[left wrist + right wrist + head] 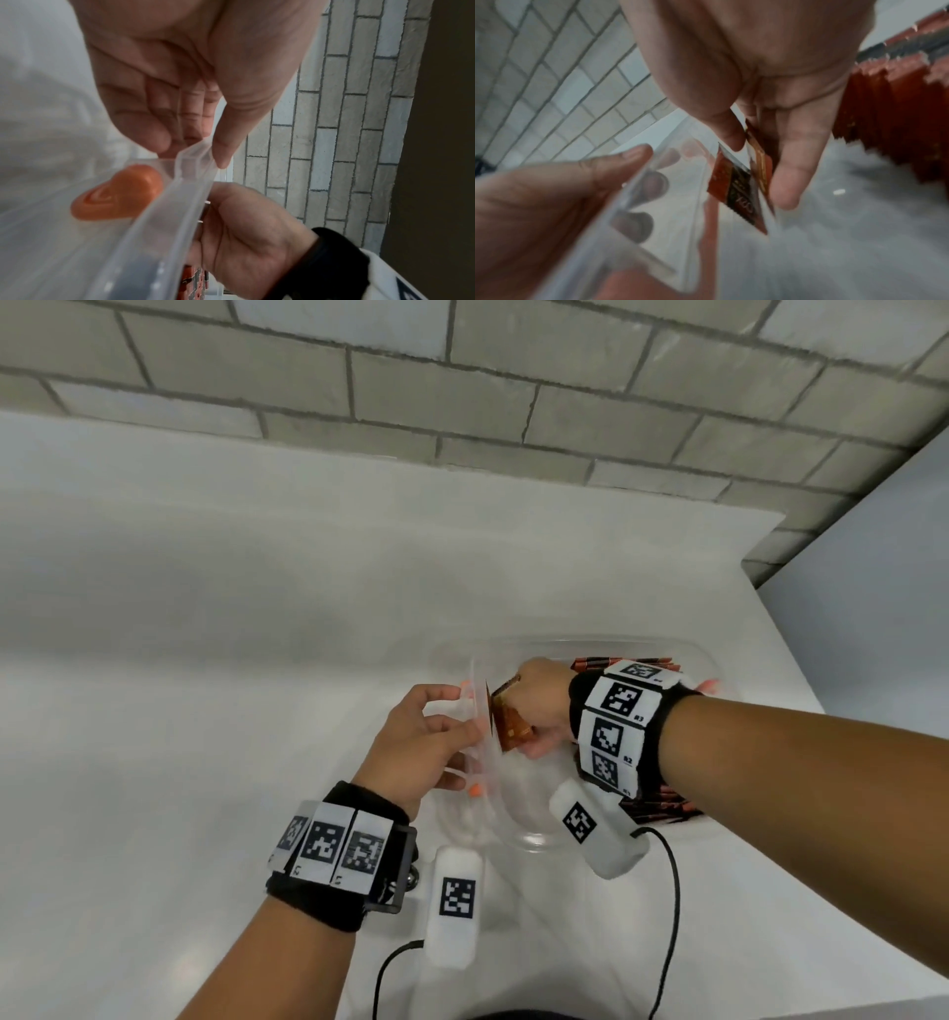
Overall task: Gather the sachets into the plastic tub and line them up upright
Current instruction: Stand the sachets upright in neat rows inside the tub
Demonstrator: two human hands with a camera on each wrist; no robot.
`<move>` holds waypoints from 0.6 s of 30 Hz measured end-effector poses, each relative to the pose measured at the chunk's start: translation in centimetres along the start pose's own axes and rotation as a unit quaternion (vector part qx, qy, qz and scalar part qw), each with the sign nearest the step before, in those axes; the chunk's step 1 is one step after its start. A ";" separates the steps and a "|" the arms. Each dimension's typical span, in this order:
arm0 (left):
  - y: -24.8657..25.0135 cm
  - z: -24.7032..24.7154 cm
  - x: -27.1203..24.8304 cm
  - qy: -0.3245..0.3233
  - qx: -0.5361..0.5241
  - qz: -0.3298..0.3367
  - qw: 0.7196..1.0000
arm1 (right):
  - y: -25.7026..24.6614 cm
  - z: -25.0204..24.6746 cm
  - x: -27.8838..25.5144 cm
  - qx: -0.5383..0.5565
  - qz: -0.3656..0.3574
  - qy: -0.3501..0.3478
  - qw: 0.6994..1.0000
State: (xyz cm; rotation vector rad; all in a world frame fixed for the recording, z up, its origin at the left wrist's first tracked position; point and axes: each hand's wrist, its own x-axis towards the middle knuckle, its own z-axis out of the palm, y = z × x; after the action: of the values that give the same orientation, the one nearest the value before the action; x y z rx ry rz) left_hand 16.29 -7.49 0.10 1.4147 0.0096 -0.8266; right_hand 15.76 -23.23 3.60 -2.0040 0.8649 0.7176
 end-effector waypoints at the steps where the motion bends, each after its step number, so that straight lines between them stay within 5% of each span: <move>1: -0.1 0.0 0.0 -0.001 0.000 0.002 1.000 | -0.2 0.3 0.1 0.026 0.001 -0.007 1.000; 7: -0.1 -0.1 0.1 -0.005 0.005 0.003 1.000 | -0.2 1.3 0.7 0.088 0.019 -0.029 0.996; 18: -0.5 -0.3 0.4 -0.003 0.009 0.005 1.000 | -1.0 1.0 1.5 -0.052 0.015 -0.025 0.998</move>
State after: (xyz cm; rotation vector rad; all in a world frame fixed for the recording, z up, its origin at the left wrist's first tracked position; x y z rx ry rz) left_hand 16.46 -7.43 -0.52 1.4281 -0.0080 -0.8246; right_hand 17.24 -22.40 2.47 -2.0594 0.8452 0.8413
